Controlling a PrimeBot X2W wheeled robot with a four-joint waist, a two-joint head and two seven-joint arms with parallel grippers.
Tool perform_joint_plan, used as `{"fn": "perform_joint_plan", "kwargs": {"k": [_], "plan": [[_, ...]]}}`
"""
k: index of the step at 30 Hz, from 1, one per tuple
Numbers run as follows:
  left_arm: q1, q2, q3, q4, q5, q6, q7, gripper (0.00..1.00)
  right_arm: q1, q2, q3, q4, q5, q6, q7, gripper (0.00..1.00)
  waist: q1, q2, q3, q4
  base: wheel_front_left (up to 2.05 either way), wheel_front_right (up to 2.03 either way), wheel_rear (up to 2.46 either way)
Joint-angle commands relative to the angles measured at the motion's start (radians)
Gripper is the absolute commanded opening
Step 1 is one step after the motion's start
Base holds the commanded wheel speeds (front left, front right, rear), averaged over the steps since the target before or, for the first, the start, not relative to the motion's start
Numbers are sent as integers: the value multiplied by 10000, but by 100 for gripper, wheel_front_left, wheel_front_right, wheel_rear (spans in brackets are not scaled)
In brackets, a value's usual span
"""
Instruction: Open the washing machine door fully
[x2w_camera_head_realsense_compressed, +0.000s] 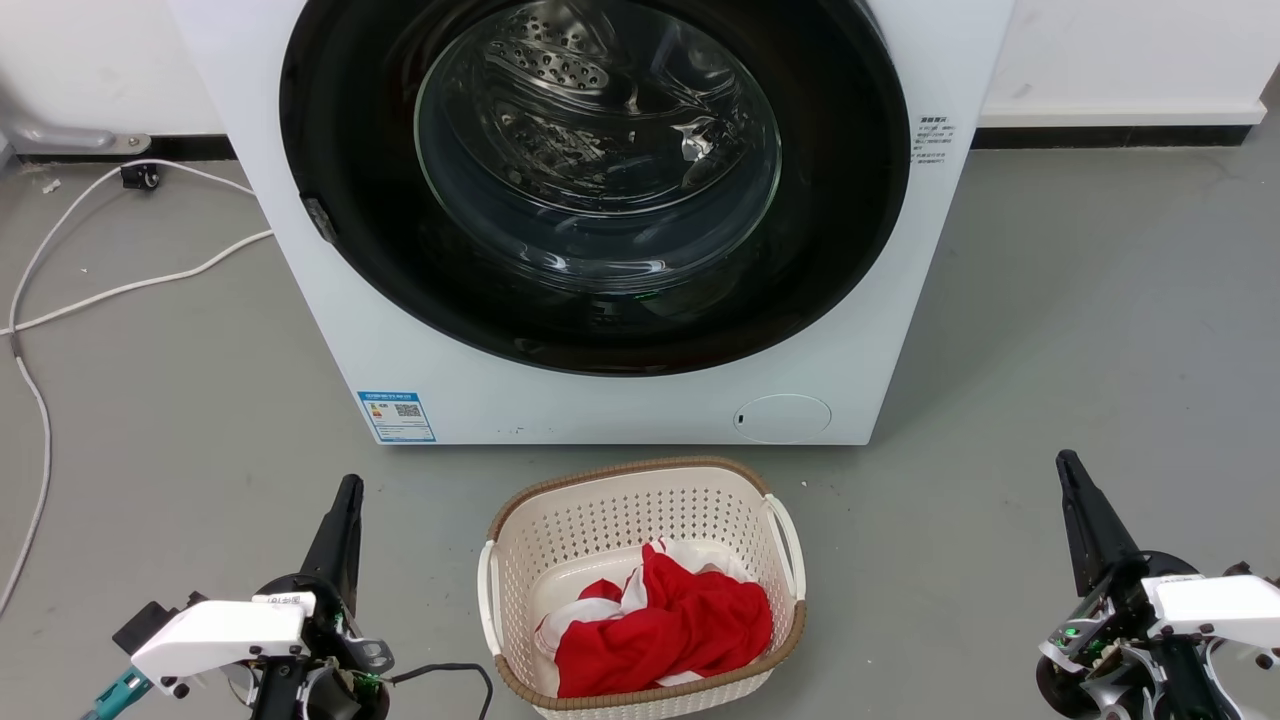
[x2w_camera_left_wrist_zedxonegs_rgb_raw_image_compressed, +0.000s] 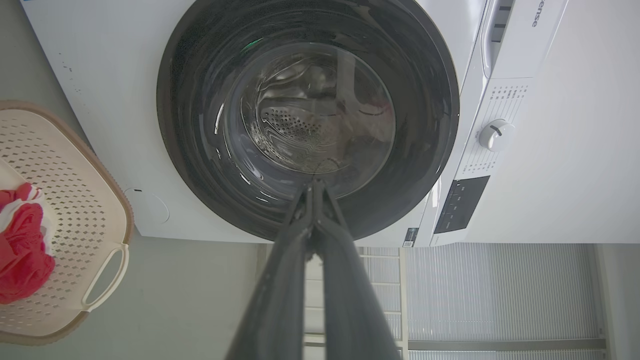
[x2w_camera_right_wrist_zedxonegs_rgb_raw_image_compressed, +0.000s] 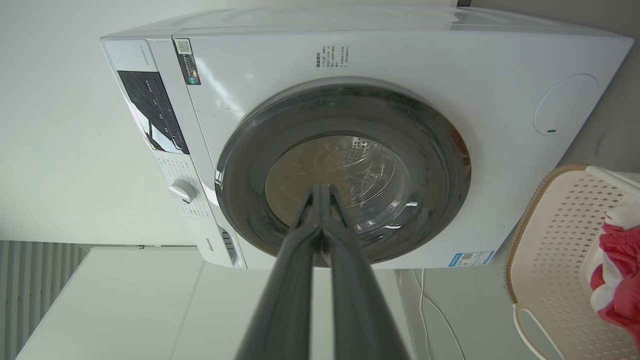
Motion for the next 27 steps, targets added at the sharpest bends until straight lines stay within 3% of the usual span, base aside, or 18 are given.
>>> {"fn": "perform_joint_plan", "kwargs": {"k": [1,15,16,27], "plan": [[-73,-3,21,13,66,-32,49,0,-135,22,-26,16,-19,0,20,0,0,-1,0,0,0,0,0],[-78,-28,56,15,68,-32,68,0,-141,49,-62,19,-63,0,62,0,0,-1,0,0,0,0,0],[-1,-33,43,1,70,0,44,100,-1,31,-44,1,-18,0,30,100,0,-1,0,0,0,0,0],[55,-84,-376,-91,392,6,-393,100,239,71,178,-164,-204,0,-411,100,0,-1,4,3,0,0,0]]}}
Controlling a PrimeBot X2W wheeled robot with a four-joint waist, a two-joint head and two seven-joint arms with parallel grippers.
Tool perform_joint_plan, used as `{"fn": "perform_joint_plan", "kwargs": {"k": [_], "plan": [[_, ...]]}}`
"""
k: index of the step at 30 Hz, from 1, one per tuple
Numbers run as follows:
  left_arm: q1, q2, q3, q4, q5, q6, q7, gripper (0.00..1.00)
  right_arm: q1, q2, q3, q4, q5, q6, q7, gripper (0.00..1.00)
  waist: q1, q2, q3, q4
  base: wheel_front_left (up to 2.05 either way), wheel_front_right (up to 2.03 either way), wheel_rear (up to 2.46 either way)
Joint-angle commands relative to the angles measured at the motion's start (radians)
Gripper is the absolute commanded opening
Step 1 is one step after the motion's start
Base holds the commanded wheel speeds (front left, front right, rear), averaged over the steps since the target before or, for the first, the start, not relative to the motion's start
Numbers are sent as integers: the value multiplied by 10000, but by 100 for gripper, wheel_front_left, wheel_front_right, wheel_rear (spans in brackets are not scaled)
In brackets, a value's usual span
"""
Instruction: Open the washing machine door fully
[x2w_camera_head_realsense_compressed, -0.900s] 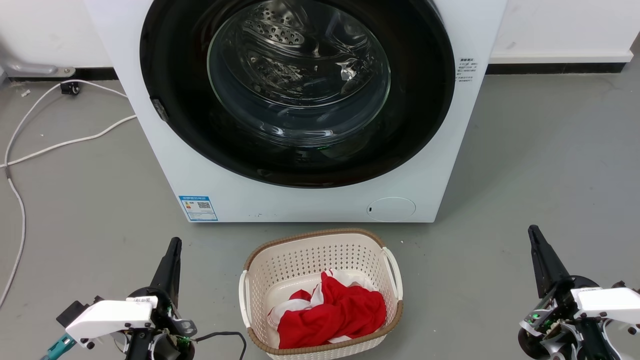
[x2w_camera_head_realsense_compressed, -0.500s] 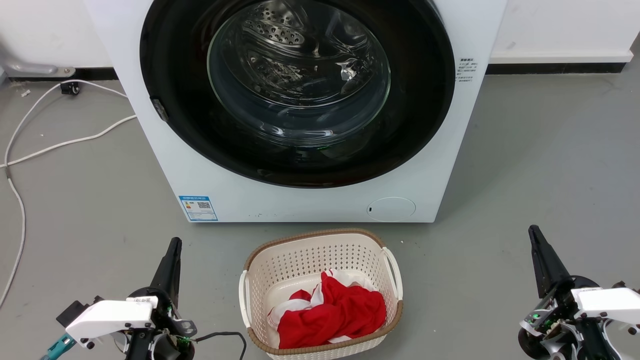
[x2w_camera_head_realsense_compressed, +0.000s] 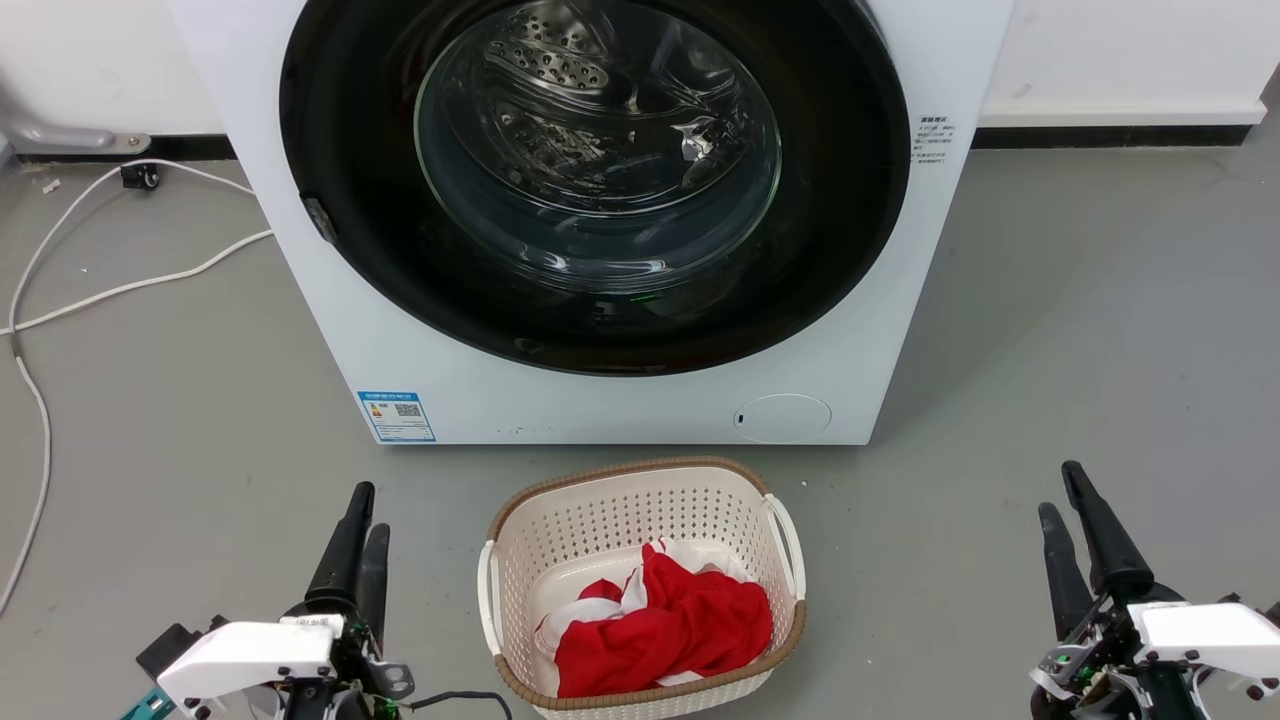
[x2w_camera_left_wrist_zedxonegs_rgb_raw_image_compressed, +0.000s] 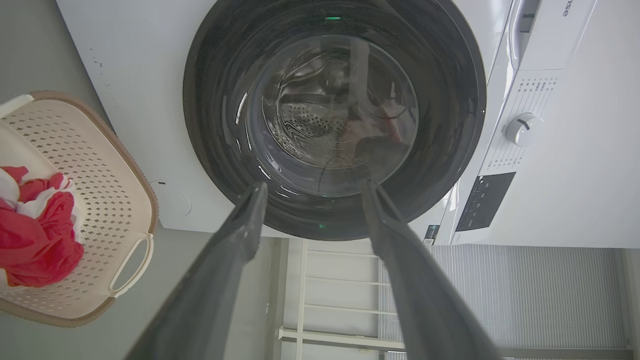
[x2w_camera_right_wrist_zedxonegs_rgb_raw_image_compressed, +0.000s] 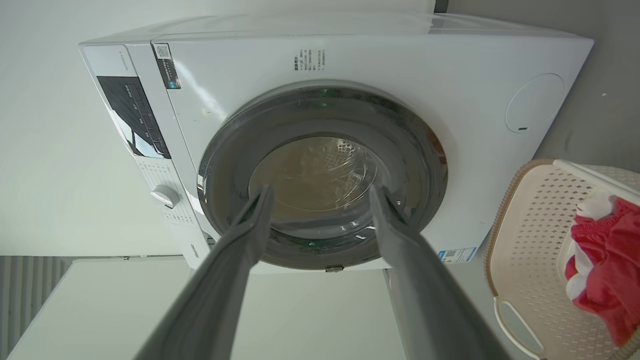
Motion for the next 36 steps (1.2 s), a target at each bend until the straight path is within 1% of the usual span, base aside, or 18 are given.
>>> {"fn": "perform_joint_plan", "kwargs": {"k": [1,8,14,24,25,32,36], "plan": [[-270,48,-116,-265,192,-8,-141,100,-135,-20,27,-291,-204,2,-144,100,0,0,0,6,0,0,0],[-323,42,-31,-595,998,-11,-458,100,-53,-9,-23,-645,-1111,2,-456,100,0,0,9,15,0,0,0],[-368,37,116,-980,1802,-13,-704,100,8,-1,22,-1085,-2659,2,-703,100,0,0,20,2,0,0,0],[-449,29,208,-1340,4021,7,-1086,100,185,12,172,-1736,-5432,2,-1084,100,0,0,25,-38,0,0,0],[-449,29,208,-1340,4021,7,-1086,100,185,12,172,-1736,-5432,2,-1084,100,0,0,25,-38,0,0,0],[-453,24,-7,-1596,5757,124,-1331,100,286,21,305,-1970,-7182,2,-1327,100,0,0,30,-46,0,0,0],[-464,21,-135,-1706,6454,197,-1459,100,338,25,292,-1942,-7775,2,-1460,100,0,0,28,-45,0,0,0]]}}
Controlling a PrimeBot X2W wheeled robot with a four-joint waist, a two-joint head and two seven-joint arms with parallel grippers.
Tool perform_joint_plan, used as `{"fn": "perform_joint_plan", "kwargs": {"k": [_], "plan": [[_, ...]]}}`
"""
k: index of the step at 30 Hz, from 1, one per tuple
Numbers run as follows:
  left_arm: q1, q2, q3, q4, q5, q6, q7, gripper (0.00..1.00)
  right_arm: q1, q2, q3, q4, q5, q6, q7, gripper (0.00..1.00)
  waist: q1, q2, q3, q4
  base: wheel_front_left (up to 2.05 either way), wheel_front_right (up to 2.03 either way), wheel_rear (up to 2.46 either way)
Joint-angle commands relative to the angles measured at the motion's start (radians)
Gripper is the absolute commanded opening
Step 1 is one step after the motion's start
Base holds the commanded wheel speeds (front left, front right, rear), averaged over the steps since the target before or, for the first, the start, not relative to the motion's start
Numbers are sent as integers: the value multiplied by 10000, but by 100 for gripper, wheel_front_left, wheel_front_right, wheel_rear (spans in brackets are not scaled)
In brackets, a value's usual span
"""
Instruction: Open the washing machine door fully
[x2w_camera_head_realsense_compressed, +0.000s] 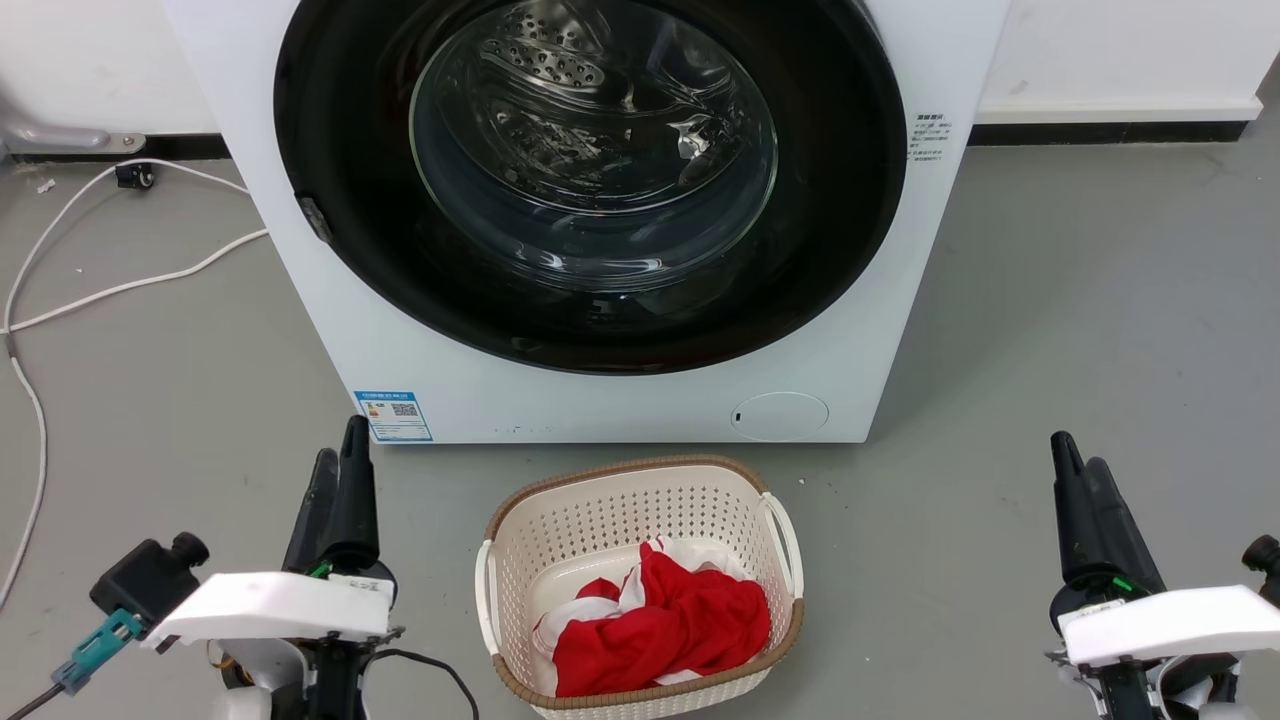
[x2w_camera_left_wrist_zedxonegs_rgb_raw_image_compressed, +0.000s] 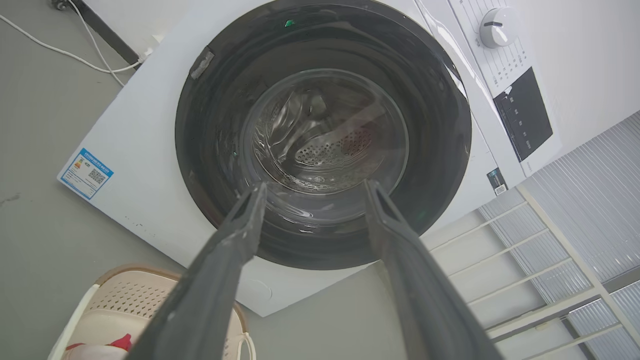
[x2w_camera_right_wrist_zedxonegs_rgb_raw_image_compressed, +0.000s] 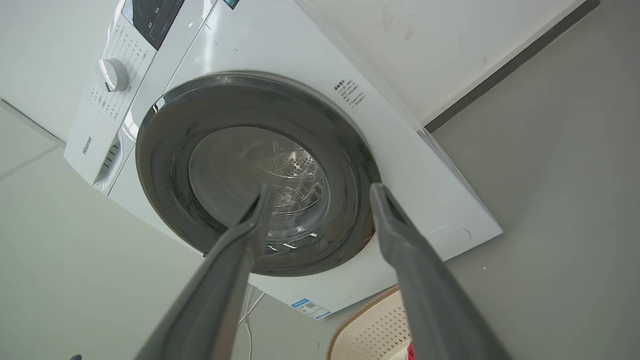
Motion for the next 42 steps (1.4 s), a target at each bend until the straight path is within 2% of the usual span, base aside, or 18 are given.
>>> {"fn": "perform_joint_plan", "kwargs": {"k": [1,11,20,29,42], "plan": [[-290,28,-59,-201,408,43,-101,100,-77,0,-4,-138,-400,0,-104,100,0,-1,-2,2,0,0,0],[-315,21,-437,-147,2571,131,-402,100,-49,12,105,-254,-2331,0,-211,100,0,-1,-9,-9,0,0,0],[-306,48,-677,-82,4094,278,-651,100,12,22,253,-407,-3676,0,-257,100,0,-1,-7,-9,0,0,0],[-272,175,-870,9,5299,473,-888,100,131,32,287,-475,-4899,-1,-252,100,0,-1,-34,15,0,0,0],[-310,378,-1169,129,6746,737,-1180,100,249,45,291,-484,-6047,-1,-475,100,0,-1,-47,-1,0,0,0]]}}
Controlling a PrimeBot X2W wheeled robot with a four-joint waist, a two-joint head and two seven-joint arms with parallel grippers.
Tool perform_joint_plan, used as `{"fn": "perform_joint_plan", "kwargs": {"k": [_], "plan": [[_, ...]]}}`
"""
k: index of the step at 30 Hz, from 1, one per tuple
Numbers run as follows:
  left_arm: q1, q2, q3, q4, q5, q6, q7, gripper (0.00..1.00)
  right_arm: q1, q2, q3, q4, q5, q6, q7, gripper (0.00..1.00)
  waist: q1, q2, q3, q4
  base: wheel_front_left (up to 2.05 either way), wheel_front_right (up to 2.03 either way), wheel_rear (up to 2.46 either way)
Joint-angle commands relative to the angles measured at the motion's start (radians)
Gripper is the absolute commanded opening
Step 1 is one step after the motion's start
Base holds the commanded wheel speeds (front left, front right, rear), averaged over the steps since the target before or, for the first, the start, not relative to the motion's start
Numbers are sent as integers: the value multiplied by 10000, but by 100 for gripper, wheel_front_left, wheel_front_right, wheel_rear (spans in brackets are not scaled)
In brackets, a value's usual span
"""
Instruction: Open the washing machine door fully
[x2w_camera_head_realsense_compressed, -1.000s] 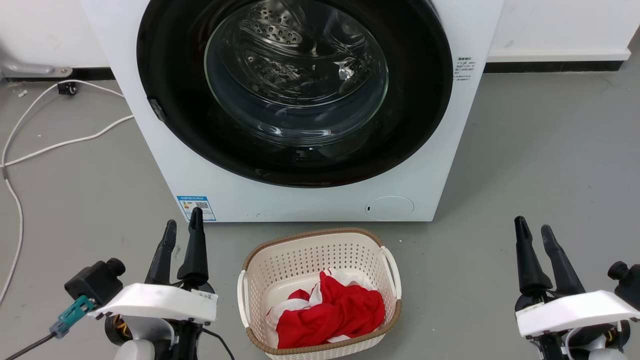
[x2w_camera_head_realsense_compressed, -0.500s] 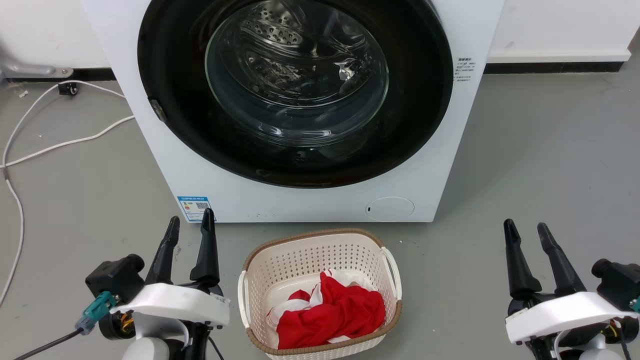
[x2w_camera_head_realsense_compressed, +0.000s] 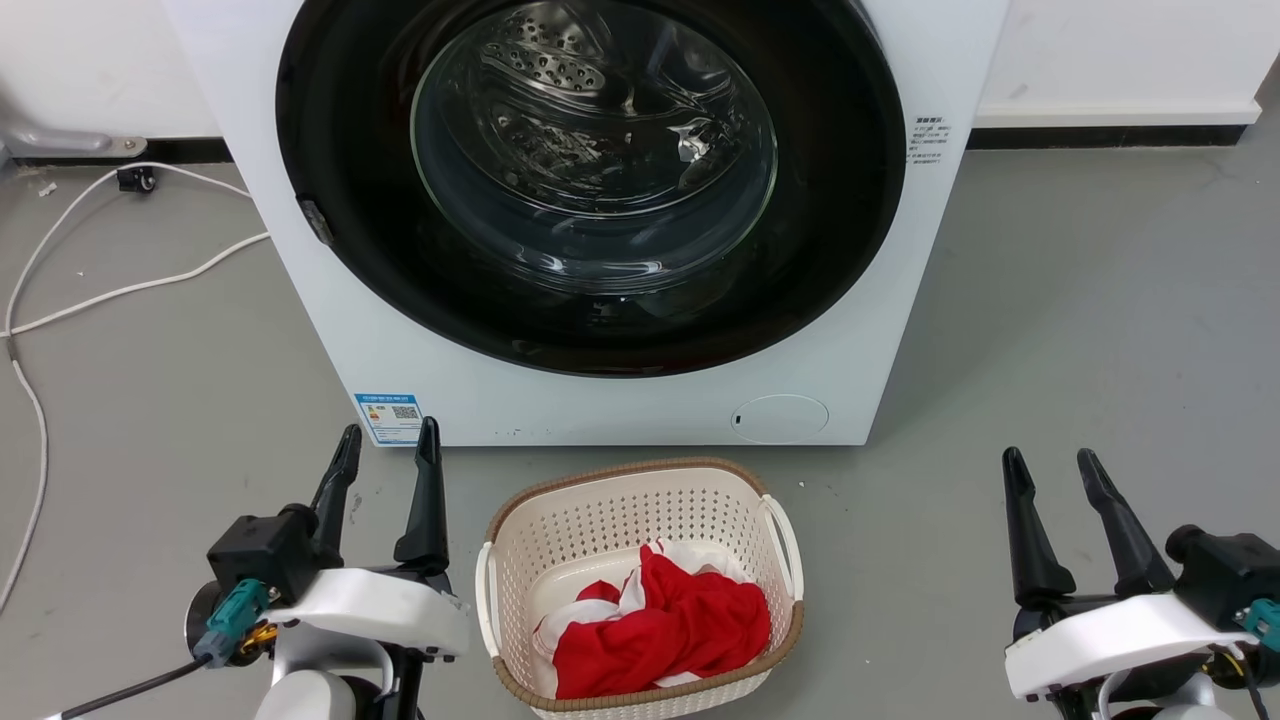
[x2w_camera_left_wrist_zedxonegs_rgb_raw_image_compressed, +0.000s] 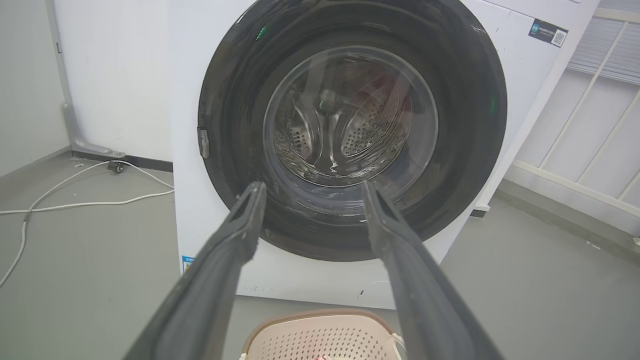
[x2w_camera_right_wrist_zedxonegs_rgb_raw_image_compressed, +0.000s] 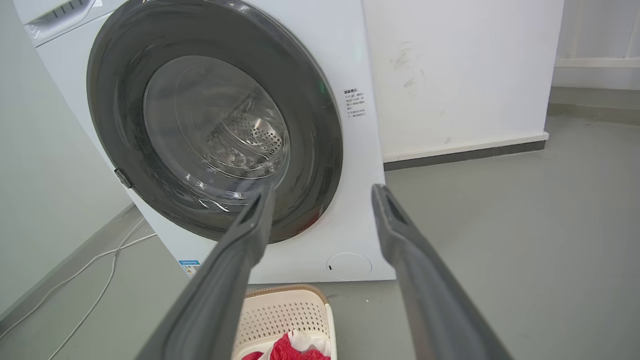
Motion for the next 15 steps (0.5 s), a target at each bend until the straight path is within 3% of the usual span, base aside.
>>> {"fn": "perform_joint_plan", "kwargs": {"k": [1,15], "plan": [[-159,78,-56,-52,289,74,-91,100,46,25,22,-112,-308,-3,-86,100,0,0,2,-4,0,0,0],[-210,187,-318,66,1408,259,-389,100,135,37,42,-84,-1444,-3,-225,100,0,0,8,-35,0,0,0]]}}
